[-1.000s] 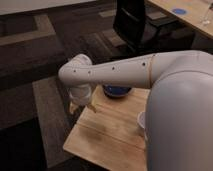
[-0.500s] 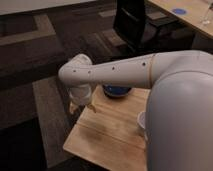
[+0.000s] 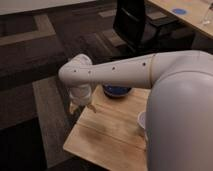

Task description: Push the ceramic bowl across the table

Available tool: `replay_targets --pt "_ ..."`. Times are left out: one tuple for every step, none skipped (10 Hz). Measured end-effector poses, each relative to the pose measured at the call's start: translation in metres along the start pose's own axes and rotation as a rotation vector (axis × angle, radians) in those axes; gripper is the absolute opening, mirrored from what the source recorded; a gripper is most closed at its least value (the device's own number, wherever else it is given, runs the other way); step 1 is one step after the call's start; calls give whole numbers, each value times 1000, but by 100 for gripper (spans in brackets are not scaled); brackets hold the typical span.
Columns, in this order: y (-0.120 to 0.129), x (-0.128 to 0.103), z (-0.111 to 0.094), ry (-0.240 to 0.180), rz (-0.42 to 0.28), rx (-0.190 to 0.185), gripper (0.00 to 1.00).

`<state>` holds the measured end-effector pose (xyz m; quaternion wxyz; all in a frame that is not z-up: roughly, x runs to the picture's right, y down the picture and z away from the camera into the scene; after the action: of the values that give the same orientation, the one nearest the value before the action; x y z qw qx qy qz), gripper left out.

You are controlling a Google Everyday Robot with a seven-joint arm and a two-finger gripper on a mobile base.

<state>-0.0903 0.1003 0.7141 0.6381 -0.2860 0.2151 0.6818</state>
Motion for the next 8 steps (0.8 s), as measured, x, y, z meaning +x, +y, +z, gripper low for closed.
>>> replay_targets --pt "-9 -4 2 -1 27 -22 65" --pt "-26 -10 5 -5 63 -39 65" --pt "-58 -21 8 -10 112 -40 65" --pt "-67 -27 8 -14 120 -39 65" --pt "-86 -39 7 -20 128 -22 65" --pt "-102 -56 5 -25 110 10 65" --pt "-107 -67 4 -39 96 22 65" --pt "-108 -71 3 -42 93 26 65"
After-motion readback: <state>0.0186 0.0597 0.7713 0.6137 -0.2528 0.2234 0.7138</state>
